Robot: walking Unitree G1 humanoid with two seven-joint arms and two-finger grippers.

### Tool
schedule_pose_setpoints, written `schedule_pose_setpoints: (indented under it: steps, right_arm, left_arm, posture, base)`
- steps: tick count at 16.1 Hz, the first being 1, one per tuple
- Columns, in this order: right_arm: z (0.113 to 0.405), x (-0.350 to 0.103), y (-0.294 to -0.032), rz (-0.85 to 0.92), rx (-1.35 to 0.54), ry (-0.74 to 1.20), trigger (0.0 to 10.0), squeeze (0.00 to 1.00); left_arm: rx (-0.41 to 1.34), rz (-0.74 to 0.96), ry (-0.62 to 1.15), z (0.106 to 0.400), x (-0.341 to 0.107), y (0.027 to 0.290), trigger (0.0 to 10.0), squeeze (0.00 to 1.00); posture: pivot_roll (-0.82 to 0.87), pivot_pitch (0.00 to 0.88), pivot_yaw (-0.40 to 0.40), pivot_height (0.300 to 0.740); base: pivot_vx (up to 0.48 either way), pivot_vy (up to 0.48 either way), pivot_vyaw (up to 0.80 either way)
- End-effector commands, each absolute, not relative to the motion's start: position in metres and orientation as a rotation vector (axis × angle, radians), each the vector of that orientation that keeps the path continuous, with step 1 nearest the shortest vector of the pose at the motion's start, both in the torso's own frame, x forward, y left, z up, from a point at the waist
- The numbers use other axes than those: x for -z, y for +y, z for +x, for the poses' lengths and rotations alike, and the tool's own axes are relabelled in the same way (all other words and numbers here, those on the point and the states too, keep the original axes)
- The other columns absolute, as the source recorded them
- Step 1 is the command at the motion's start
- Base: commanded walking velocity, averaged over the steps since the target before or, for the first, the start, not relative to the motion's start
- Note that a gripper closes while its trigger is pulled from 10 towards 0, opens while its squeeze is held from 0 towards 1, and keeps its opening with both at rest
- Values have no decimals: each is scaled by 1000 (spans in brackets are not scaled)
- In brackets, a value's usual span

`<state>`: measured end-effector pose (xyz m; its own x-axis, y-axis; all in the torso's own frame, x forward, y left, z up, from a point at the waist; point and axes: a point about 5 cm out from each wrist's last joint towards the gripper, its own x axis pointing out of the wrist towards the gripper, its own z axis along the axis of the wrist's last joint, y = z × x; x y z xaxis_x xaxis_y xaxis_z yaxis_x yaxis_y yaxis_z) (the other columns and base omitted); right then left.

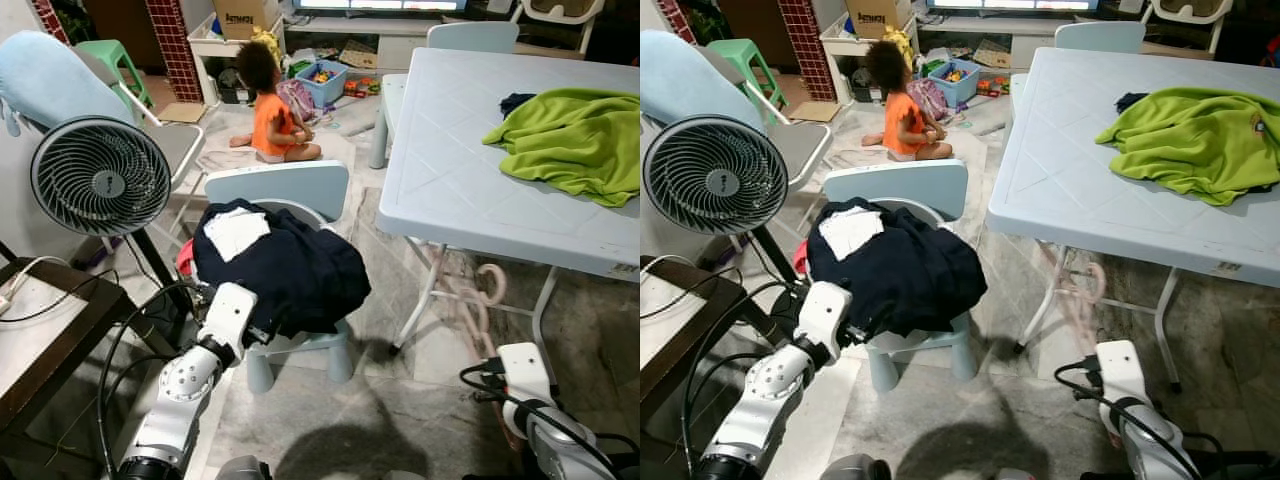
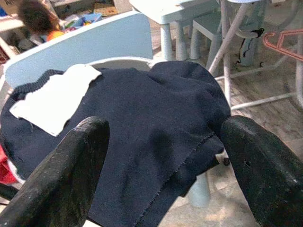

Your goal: Hang hanger

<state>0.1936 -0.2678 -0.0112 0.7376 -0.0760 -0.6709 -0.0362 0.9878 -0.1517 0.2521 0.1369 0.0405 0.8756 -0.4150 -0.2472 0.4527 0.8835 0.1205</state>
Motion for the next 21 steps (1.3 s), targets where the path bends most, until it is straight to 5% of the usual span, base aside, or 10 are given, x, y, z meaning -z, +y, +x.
schedule_pose_setpoints:
  steps: [1,10,11,15,21]
  right_arm:
    - [197,7,-266,-131,50,731,0,0]
    - [198,5,-265,-76,135,792,0,0]
    - [194,8,-268,-27,190,823,10000,0]
    - [186,10,-280,27,364,833,10000,0]
    - [216,-36,-287,-93,492,505,10000,0]
  left_arm:
    - [471,169,230,251,-40,137,10000,0]
    - [521,168,239,248,-40,132,10000,0]
    - [529,170,235,247,-40,132,10000,0]
    - [519,163,237,248,-41,135,10000,0]
    - [516,161,225,251,-44,137,10000,0]
  posture:
    - [-67,0,18,740]
    - [-65,0,13,740]
    - [-66,0,11,740]
    - [-65,0,10,740]
    - [-71,0,16,740]
  base:
    - [0,476,0]
    - [0,423,0]
    - [0,0,0]
    - [0,0,-183]
    - [0,0,-800]
